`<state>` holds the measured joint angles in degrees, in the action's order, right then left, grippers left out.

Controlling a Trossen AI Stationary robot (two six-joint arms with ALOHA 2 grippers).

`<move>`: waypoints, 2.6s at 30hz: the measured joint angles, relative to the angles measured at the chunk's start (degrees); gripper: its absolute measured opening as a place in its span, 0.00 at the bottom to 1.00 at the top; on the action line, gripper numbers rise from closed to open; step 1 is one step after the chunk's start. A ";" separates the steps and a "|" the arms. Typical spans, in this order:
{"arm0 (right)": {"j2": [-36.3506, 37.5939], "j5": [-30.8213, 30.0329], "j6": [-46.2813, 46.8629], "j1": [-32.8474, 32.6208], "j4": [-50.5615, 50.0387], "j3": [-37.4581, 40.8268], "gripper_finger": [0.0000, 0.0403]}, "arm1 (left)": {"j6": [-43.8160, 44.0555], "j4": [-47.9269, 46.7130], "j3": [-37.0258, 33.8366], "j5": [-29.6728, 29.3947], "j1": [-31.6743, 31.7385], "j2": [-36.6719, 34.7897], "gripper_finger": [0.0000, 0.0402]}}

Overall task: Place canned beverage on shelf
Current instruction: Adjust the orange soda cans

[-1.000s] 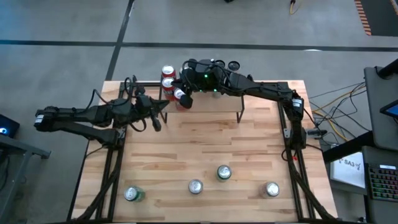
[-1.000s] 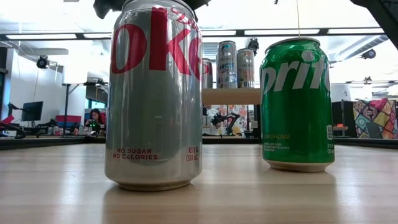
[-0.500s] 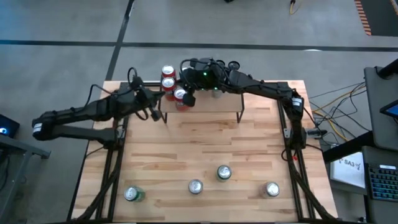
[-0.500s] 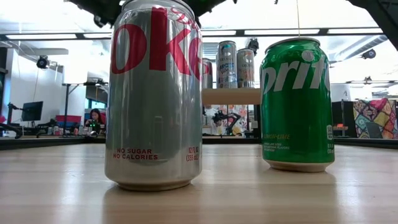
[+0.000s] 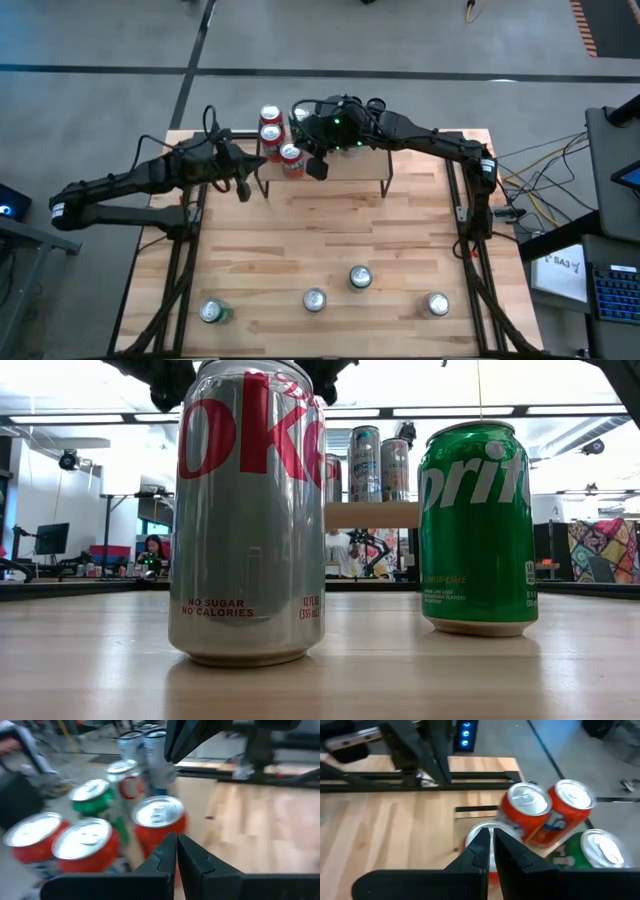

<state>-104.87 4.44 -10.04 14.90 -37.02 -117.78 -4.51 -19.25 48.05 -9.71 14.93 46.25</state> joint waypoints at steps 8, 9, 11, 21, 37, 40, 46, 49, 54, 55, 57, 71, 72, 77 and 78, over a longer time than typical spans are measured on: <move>1.19 0.12 0.54 -2.60 -6.90 1.30 0.03 | 4.91 -1.72 -2.03 -5.71 -2.89 -0.36 0.00; 1.32 0.10 0.86 -2.82 -7.12 1.74 0.03 | 4.42 -2.78 -2.03 -7.54 -2.89 -0.47 0.00; 1.48 0.11 1.46 -3.12 -7.42 2.69 0.03 | 2.71 -4.75 -2.05 -10.73 -2.81 -0.63 0.00; 1.68 0.06 4.19 -3.27 -9.55 4.18 0.03 | -8.78 -5.06 -2.12 -15.26 -2.18 1.05 0.00; 3.39 0.04 2.92 -3.27 -11.31 4.15 0.03 | -13.52 4.26 -2.86 -15.28 0.12 6.77 0.00; 3.39 0.03 2.70 -3.26 -11.37 4.15 0.03 | -13.54 4.21 -2.86 -15.28 0.21 7.96 0.00; 3.55 0.03 2.83 -3.26 -13.00 4.15 0.03 | -14.02 6.59 -2.88 -15.32 1.34 10.54 0.00; 3.55 0.03 2.84 -3.26 -13.76 4.15 0.03 | -13.95 7.30 -2.86 -15.34 1.77 11.47 0.00; 3.55 0.03 2.86 -3.26 -13.76 4.15 0.03 | -13.32 9.35 -2.86 -15.50 2.09 12.44 0.00; 3.55 0.03 2.84 -3.26 -13.76 4.15 0.03 | -13.14 9.62 -2.86 -15.88 2.10 12.61 0.00; 3.55 0.03 2.81 -3.26 -13.76 4.17 0.03 | -12.96 10.16 -2.86 -16.54 2.11 12.77 0.00; 3.55 0.03 2.95 -3.26 -13.83 4.18 0.03 | -15.61 -1.62 -0.50 -16.98 2.01 5.97 0.00; 3.55 0.02 2.95 -3.26 -13.81 4.18 0.03 | -16.04 -1.74 -0.55 -17.01 2.16 5.72 0.00; 3.55 0.03 2.95 -3.26 -13.80 4.18 0.03 | -16.47 -1.20 -0.60 -16.96 3.22 6.23 0.00; 3.55 0.03 2.95 -3.26 -13.78 4.18 0.03 | -16.46 -1.21 -0.62 -16.96 3.43 6.54 0.00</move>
<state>-101.32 4.47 -7.09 11.64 -50.81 -113.60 -20.96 -20.46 47.43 -26.68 18.36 52.79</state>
